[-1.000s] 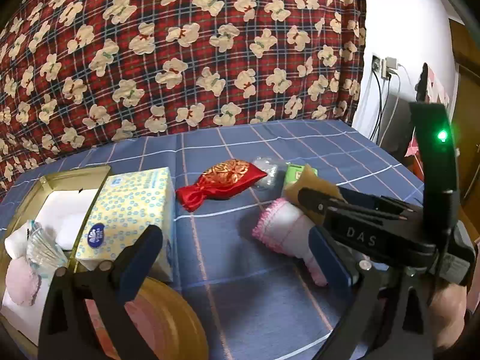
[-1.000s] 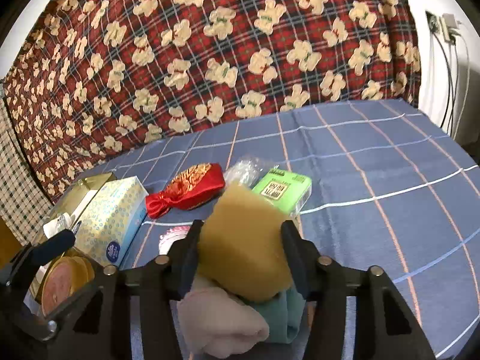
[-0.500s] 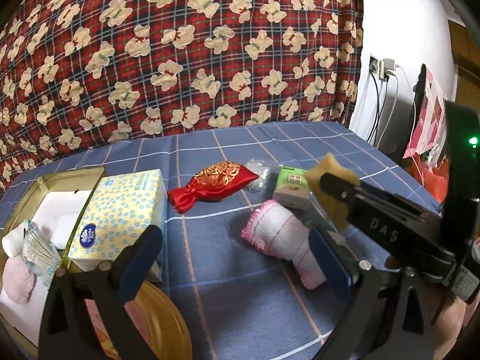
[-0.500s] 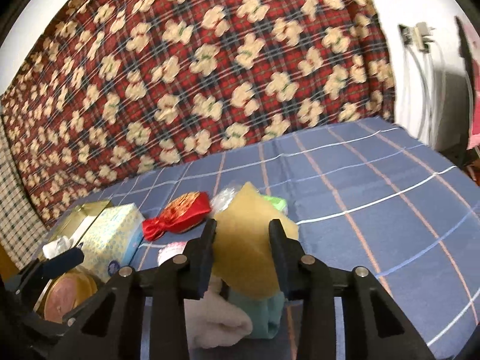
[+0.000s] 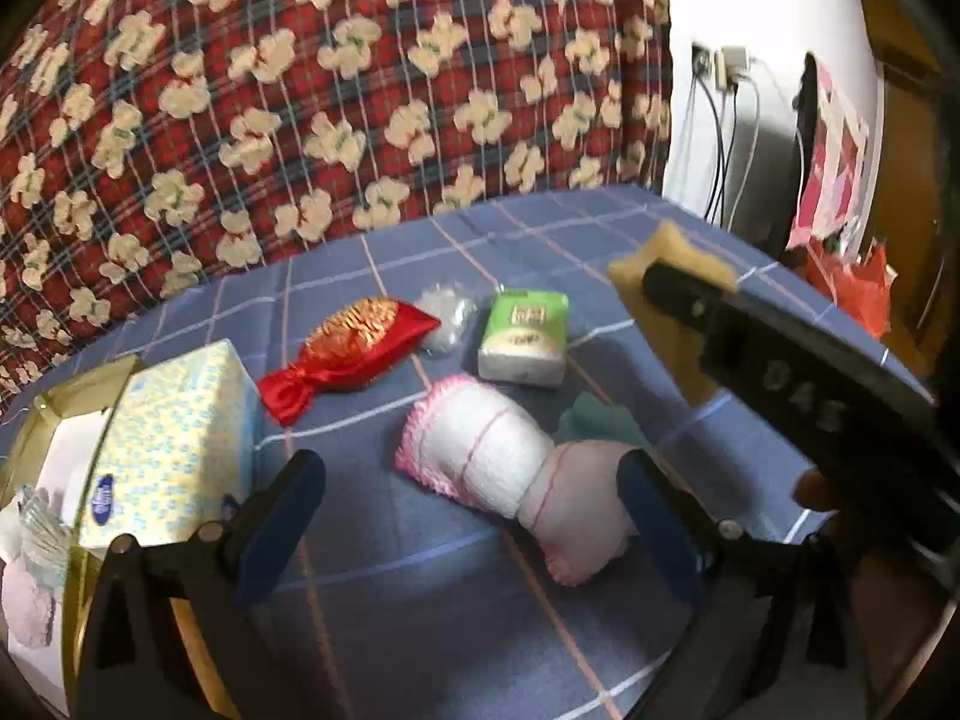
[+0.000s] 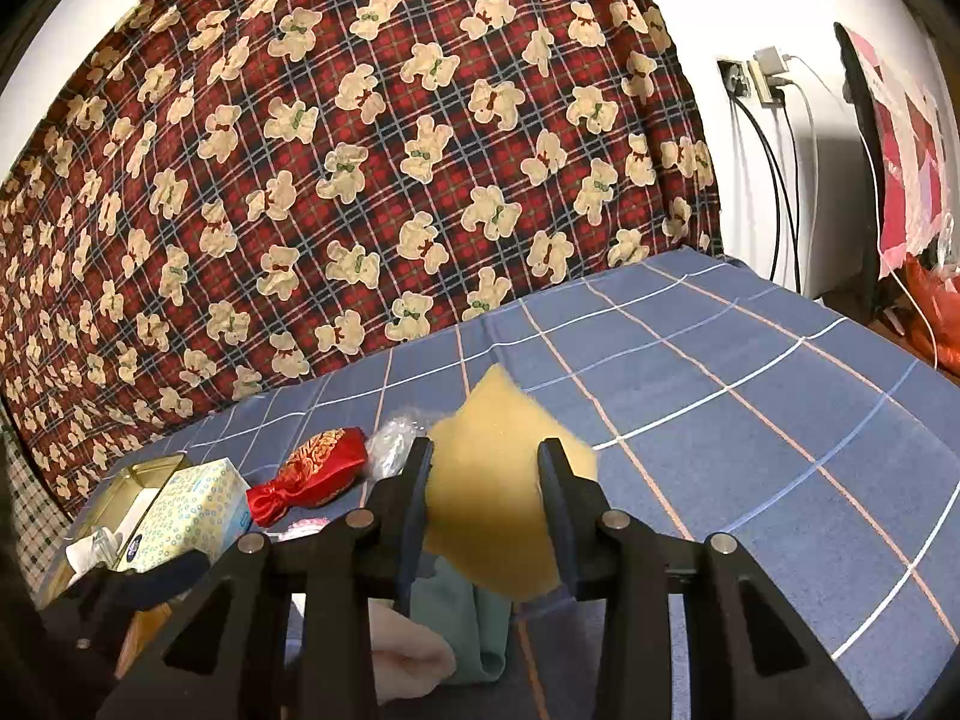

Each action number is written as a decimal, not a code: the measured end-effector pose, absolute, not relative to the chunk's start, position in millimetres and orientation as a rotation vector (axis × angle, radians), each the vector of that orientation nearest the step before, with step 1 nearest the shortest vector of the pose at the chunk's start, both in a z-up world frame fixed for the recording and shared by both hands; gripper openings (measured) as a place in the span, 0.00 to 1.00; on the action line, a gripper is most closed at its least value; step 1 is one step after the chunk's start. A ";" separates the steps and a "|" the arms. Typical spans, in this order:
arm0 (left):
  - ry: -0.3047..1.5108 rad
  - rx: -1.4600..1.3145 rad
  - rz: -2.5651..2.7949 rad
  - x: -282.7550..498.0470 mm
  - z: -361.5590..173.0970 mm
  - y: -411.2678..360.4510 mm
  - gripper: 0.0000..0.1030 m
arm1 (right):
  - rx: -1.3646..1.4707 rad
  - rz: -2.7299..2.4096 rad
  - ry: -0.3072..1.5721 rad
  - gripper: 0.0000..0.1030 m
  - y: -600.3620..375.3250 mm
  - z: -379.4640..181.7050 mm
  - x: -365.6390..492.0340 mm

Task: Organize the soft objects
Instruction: 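Grasp the pink-edged white cloth with the left gripper while the right gripper holds the sponge, then carry the pink-edged cloth with the left gripper while the right gripper carries the sponge toward the tray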

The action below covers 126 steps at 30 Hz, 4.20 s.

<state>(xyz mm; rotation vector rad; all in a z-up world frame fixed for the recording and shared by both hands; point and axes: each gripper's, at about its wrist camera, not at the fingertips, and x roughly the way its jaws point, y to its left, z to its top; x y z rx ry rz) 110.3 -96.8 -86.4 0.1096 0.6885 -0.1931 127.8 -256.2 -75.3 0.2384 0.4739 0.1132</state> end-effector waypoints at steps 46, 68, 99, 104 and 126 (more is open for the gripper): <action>0.476 0.085 -0.163 83.4 -80.2 -74.8 0.13 | 0.101 0.122 0.401 0.37 -231.3 -68.2 114.8; 0.451 -0.007 -0.070 73.9 -77.6 -25.8 0.13 | 0.049 0.201 0.392 0.37 -191.4 -66.7 110.2; 0.417 -0.089 -0.024 67.1 -75.4 18.0 0.13 | -0.021 0.247 0.377 0.37 -149.1 -67.7 106.6; 0.409 -0.105 -0.018 64.3 -74.6 25.1 0.13 | -0.033 0.261 0.377 0.37 -140.8 -68.1 105.4; 0.384 -0.169 0.018 55.1 -73.4 53.3 0.13 | -0.072 0.314 0.380 0.38 -106.7 -70.4 100.0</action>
